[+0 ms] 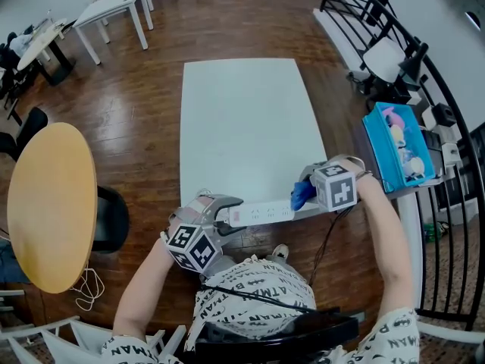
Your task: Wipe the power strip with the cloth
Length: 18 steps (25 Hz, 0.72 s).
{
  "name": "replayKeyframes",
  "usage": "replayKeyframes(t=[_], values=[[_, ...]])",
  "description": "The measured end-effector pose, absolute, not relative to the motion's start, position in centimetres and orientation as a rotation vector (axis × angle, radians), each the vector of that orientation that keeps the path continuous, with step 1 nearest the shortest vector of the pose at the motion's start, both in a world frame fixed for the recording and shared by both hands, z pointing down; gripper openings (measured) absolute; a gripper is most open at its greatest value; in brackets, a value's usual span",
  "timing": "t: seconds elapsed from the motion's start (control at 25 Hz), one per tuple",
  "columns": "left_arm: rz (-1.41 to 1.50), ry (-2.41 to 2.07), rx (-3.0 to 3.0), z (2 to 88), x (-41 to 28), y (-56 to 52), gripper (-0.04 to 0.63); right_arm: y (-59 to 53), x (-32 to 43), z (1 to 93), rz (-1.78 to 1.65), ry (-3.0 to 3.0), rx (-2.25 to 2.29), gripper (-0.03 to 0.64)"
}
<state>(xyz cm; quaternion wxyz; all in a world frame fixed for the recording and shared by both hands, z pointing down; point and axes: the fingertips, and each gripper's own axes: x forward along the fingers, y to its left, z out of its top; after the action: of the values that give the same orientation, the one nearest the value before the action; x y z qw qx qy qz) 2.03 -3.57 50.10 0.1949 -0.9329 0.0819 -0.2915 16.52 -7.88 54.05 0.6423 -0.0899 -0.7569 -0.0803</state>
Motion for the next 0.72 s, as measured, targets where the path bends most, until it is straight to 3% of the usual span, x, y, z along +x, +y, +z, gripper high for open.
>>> replayKeyframes(t=[0.24, 0.72], values=[[-0.795, 0.281, -2.648, 49.6, 1.4, -4.5, 0.279, -8.5, 18.5, 54.5, -0.139, -1.731, -0.12, 0.143], [-0.824, 0.174, -2.612, 50.5, 3.4, -3.1, 0.279, -8.3, 14.2, 53.8, -0.245, -1.75, -0.215, 0.143]])
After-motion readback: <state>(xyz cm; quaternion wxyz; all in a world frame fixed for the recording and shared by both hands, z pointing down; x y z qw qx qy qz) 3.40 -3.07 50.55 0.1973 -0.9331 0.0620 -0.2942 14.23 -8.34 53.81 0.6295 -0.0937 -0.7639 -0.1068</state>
